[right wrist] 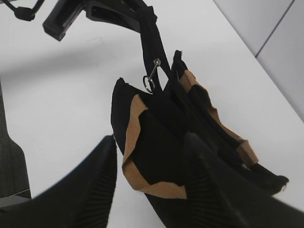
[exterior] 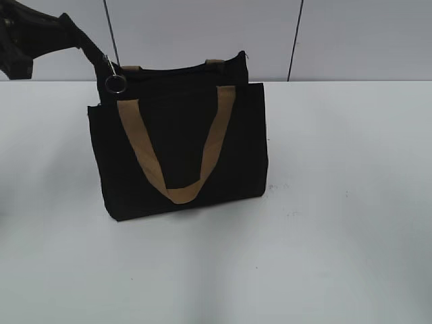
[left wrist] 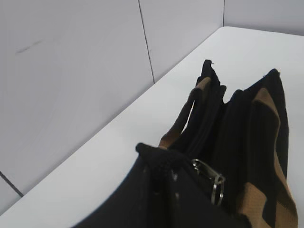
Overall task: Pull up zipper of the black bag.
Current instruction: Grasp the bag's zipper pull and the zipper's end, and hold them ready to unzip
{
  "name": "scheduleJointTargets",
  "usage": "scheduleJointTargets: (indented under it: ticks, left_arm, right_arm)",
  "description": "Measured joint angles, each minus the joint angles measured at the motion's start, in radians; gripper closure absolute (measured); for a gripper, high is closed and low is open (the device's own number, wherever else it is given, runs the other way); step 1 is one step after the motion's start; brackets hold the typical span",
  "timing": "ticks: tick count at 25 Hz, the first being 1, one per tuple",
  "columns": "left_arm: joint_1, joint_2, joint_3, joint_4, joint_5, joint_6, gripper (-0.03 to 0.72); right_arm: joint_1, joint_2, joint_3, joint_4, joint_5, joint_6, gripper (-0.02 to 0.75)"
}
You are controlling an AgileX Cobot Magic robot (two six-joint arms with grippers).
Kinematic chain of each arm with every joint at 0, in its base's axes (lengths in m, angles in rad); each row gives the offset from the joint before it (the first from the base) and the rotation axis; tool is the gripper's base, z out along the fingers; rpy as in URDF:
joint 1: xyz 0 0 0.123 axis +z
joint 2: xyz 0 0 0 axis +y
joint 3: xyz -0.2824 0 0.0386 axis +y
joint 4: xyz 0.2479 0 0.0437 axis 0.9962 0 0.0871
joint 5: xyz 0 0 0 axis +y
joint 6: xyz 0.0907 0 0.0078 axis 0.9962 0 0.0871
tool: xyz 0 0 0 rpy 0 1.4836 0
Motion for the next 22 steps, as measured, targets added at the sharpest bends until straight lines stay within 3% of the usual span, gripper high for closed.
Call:
scheduleJointTargets:
  ticks: [9,13,22]
  left_arm:
    - [0.000,0.000,0.002,-0.068,0.032,-0.002,0.664]
    - [0.000,0.000,0.002,-0.082,0.032,-0.002,0.664]
    - [0.000,0.000,0.002,-0.084,0.032,-0.002,0.664]
  right_arm:
    - [0.001,0.246,-0.228,0.046,0.073,-0.089,0.400]
    - [0.015,0.305,-0.234,0.106,0.073,-0.151,0.401]
    - [0.074,0.401,-0.234,0.120,-0.033,-0.199,0.401]
